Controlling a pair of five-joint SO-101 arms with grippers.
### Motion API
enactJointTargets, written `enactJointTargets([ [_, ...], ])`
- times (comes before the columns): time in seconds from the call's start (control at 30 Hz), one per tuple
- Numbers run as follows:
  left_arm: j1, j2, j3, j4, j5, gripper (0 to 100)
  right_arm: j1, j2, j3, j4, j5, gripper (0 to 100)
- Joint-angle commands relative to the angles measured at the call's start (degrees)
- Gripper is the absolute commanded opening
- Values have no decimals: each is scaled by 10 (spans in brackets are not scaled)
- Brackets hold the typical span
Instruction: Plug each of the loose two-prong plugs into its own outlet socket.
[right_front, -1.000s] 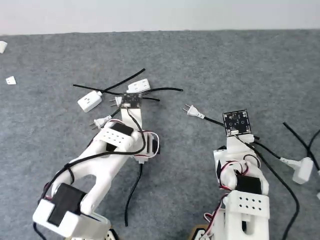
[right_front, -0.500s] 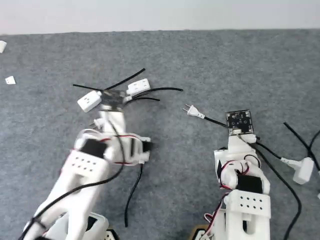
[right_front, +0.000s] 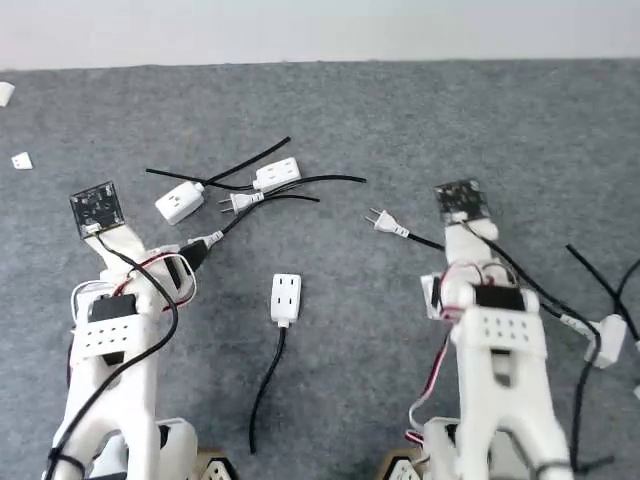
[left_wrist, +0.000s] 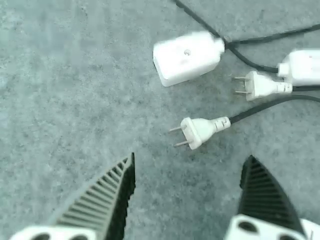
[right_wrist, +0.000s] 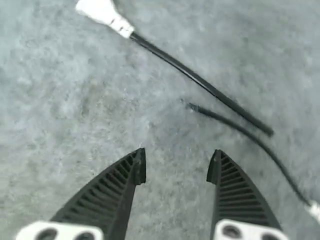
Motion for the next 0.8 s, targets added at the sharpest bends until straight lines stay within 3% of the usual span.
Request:
enactJointTargets([
  [0.0, 8, 4, -7, -25, -5, 317, -3, 73, -64, -4, 33, 208],
  [0.27, 29, 5, -3, -37, -6, 317, -2, 141, -83, -59, 73, 208],
  [0.4, 33, 5, 17, -80, -6, 317, 33, 160, -98, -91, 71, 208],
  [0.63, 38, 5, 17, -81, -6, 317, 91, 255, -194, -63, 64, 208],
  [0.77, 46, 6, 18, -80, -6, 317, 95, 346, -258, -62, 200, 208],
])
